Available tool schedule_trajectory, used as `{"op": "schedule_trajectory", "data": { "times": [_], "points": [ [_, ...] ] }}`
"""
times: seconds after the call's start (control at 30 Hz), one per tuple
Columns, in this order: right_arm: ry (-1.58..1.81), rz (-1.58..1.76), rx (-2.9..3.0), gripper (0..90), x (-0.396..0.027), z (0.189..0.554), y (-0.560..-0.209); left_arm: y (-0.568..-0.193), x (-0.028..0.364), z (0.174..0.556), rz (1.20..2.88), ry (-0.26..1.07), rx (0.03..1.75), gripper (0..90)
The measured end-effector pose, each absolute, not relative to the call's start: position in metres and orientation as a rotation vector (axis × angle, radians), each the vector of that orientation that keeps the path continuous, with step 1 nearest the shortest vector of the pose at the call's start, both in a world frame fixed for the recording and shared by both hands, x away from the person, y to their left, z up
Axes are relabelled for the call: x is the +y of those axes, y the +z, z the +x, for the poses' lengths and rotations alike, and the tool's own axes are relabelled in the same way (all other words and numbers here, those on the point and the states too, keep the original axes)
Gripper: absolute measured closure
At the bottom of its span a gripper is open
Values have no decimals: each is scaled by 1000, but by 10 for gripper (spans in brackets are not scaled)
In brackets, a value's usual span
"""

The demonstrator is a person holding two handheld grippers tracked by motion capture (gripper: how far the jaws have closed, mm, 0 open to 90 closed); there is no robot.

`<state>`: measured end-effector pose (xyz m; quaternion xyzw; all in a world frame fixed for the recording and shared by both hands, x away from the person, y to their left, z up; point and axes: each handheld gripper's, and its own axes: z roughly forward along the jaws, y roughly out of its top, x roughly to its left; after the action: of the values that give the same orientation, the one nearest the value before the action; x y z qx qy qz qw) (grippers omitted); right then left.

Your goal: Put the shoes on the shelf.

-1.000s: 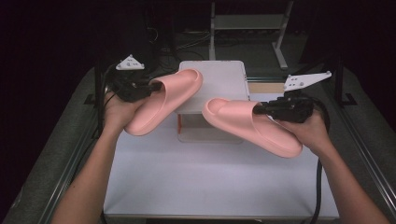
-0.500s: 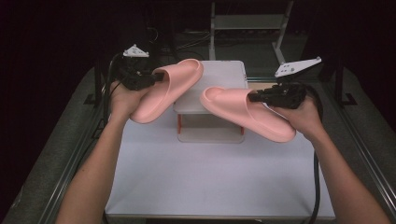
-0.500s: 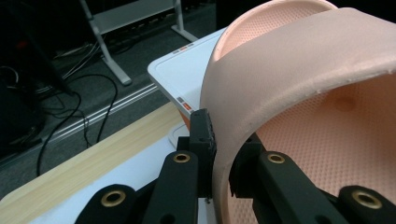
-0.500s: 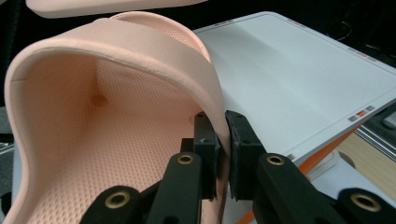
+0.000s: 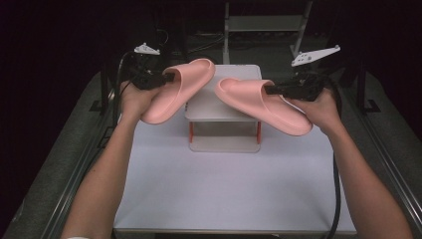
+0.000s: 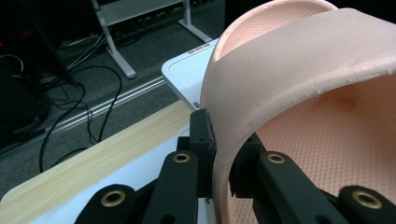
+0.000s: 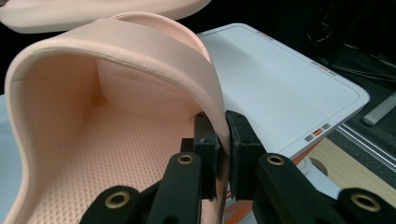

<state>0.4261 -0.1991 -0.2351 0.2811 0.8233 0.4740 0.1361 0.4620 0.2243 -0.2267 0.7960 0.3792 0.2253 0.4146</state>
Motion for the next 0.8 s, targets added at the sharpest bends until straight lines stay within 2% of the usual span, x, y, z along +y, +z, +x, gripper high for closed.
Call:
{"op": "schedule_trajectory", "data": {
  "times": [0.8],
  "points": [
    [1306,895,2361,832,-198,470,-223,-223,216,489,2024,573,994,819]
  ]
}}
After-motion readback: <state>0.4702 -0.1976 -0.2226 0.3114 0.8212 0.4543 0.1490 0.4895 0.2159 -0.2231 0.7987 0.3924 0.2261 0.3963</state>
